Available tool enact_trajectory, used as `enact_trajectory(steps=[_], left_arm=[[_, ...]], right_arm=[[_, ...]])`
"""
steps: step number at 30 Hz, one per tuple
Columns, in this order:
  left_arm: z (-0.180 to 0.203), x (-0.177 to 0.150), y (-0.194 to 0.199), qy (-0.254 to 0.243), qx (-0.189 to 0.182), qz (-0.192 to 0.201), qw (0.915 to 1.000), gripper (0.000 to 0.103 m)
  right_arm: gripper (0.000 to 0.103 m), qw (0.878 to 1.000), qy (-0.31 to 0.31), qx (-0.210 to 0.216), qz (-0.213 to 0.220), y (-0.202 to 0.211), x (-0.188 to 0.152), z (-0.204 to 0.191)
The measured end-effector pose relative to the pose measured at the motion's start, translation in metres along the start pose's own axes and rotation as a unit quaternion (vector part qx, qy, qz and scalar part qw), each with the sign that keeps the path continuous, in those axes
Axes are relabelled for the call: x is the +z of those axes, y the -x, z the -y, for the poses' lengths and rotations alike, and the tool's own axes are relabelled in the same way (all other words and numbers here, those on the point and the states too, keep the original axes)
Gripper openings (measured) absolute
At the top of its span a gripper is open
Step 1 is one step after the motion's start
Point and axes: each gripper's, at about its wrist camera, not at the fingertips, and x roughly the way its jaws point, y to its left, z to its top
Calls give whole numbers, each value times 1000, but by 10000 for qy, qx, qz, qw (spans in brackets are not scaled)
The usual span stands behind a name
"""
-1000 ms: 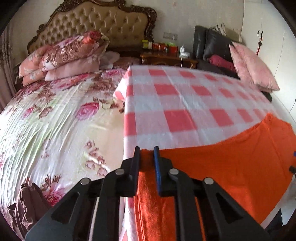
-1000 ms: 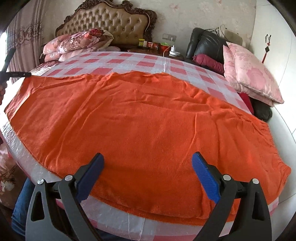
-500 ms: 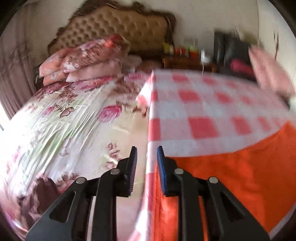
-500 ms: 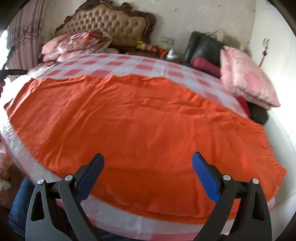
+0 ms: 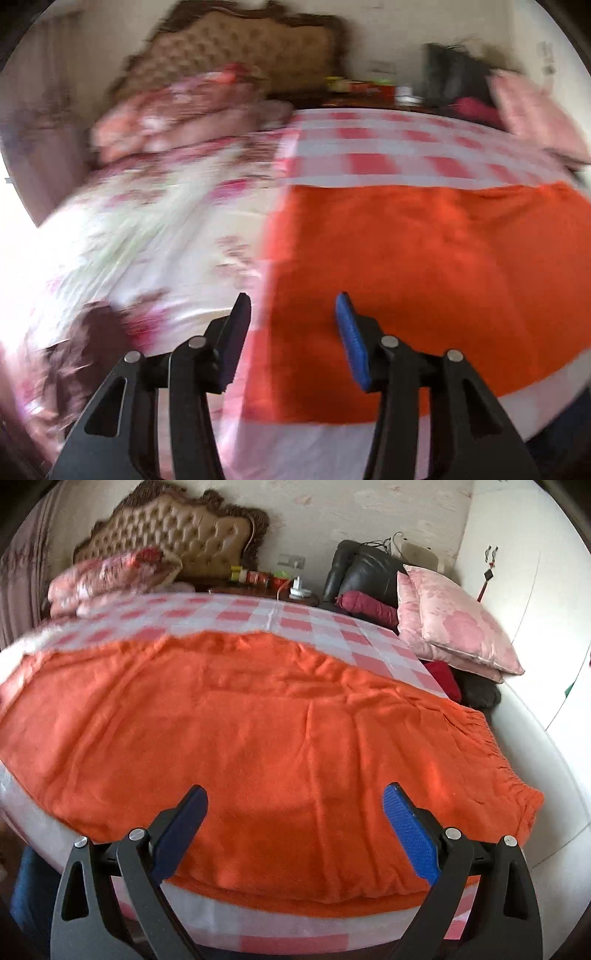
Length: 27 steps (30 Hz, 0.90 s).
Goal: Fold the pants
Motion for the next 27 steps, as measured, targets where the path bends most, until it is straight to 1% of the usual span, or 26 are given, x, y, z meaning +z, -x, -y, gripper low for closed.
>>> enact_trajectory(steps=[1,2,3,5,7,9,10,12,15,17,19,20,27], left_arm=[[1,2,9,34,-123,203,9997,50],[10,2,21,17,-285,460,9985,54],[32,-1,32,-154,-445,644,9968,60],[62,-5,40,-352,-711,693,9944,61],[94,-7,40,-237,-852,506,9948,61],[117,-9,36,-84,-1186,388,9922,61],[126,-11,33,-89,-1161,340,9926,61],[151,-14,28,-258,-1081,224,9936,61],[164,-19,24,-273,-940,165,9951,63],[159,-18,21,-117,-981,52,9951,66],[160,-23,24,-173,-884,25,9959,69],[158,-24,25,-107,-883,-2,9960,71],[152,-27,30,-37,-889,9,9960,73]], right_arm=[[92,10000,-31,30,63,2,3,-3],[92,9999,-19,24,130,3,6,-10],[92,9999,29,28,120,2,8,-17],[92,9999,58,97,71,-1,10,-29],[92,9997,46,231,15,-5,9,-39],[92,9997,18,208,-117,-11,6,-45],[92,9997,-8,210,-154,-12,5,-47],[92,9992,-173,312,-180,-13,4,-43],[94,9983,-287,435,-265,-16,4,-39],[94,9976,-377,501,-298,-17,3,-37],[94,9968,-469,556,-319,-18,2,-36],[94,9964,-520,580,-334,-19,2,-35],[95,9963,-591,555,-295,-17,-1,-36]])
